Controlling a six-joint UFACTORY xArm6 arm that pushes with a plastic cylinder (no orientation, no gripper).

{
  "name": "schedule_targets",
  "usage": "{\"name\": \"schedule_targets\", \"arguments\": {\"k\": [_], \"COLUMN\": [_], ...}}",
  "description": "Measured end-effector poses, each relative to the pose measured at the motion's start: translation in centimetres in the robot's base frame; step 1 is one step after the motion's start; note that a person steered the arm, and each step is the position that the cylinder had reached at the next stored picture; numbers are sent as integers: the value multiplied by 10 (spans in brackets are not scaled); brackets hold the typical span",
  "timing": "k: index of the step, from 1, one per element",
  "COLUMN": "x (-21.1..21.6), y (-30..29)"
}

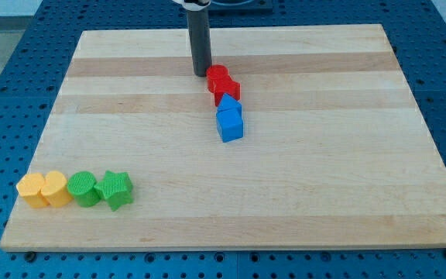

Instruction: Slide the red circle into the red star

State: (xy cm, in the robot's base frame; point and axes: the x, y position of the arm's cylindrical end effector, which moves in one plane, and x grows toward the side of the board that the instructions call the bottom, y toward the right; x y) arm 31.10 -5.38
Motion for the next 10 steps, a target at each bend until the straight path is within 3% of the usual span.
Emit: {"name": "schedule_targets", "arguments": {"k": [3, 6, 10], "x": [-6, 19, 23], "y": [-19, -29, -9]}}
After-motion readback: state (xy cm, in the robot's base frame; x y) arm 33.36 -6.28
